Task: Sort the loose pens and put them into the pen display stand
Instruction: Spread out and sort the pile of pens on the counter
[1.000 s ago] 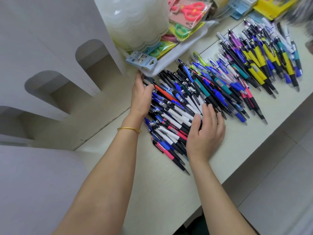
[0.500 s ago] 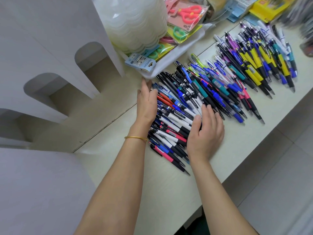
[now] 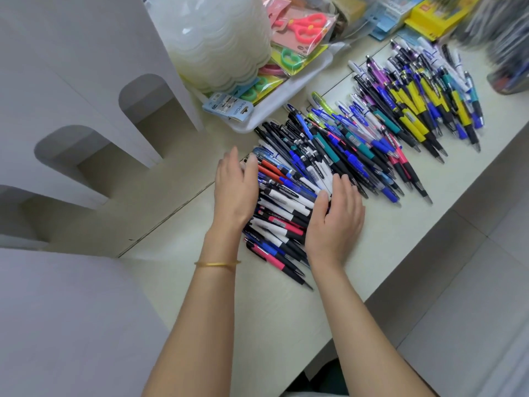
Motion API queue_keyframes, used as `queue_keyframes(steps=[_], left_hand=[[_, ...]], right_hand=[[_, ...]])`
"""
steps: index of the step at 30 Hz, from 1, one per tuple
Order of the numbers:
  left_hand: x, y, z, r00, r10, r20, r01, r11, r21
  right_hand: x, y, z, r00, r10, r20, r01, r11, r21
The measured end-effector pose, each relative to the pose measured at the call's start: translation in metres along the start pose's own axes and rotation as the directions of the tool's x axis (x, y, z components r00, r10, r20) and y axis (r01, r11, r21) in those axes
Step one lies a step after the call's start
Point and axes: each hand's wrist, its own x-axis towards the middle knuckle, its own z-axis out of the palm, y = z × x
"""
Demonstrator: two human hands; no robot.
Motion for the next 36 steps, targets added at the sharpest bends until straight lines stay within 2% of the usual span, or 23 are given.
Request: queue_keyframes(steps=[3, 5, 7, 11, 15, 21, 25, 29, 32, 34, 36], left_hand=[[-0.021, -0.001, 0.01, 0.997, 0.08, -0.005, -0.08, 0.995, 0.053], [-0.025, 0.002, 0.015, 0.994, 0.11, -0.009, -0.108, 0.988, 0.112], [-0.022, 0.005, 0.019, 0.993, 0.119, -0.008, -0.116, 0.979, 0.165], [-0.011, 0.004, 0.026, 0.994, 0.112, 0.005, -0.11, 0.97, 0.215], [-0.006, 0.002, 0.031, 0.991, 0.127, -0.051, -0.118, 0.982, 0.145], [-0.002, 0.002, 0.035, 0.971, 0.171, -0.166, -0.161, 0.984, 0.075], [-0.003, -0.002, 0.039, 0.961, 0.168, -0.222, -0.163, 0.986, 0.041], [0.0, -0.007, 0.042, 0.945, 0.202, -0.258, -0.202, 0.979, 0.026], [0.002, -0.008, 0.043, 0.942, 0.201, -0.268, -0.196, 0.98, 0.045], [0.003, -0.007, 0.044, 0.938, 0.203, -0.28, -0.195, 0.979, 0.054], [0.003, -0.006, 0.044, 0.928, 0.214, -0.306, -0.2, 0.977, 0.075]], right_hand=[[0.001, 0.007, -0.005, 0.999, 0.004, -0.046, 0.0, 0.997, 0.079], [0.0, 0.018, -0.011, 0.991, 0.104, -0.079, -0.089, 0.981, 0.173], [-0.005, 0.025, -0.016, 0.976, 0.195, -0.098, -0.154, 0.935, 0.319], [-0.008, 0.016, -0.01, 0.972, 0.215, -0.089, -0.149, 0.87, 0.471], [-0.007, 0.011, -0.005, 0.964, 0.247, -0.094, -0.154, 0.816, 0.557], [-0.002, 0.006, -0.001, 0.979, 0.18, -0.098, -0.101, 0.842, 0.53], [0.005, 0.001, 0.002, 0.989, 0.064, -0.133, 0.005, 0.885, 0.466], [0.007, -0.008, 0.008, 0.998, -0.036, -0.059, 0.057, 0.912, 0.407], [0.009, -0.011, 0.004, 0.997, -0.07, -0.021, 0.072, 0.891, 0.448], [0.009, -0.005, -0.004, 0.994, -0.04, -0.101, 0.083, 0.88, 0.467], [0.008, 0.006, -0.013, 0.977, 0.138, -0.164, -0.037, 0.861, 0.507]])
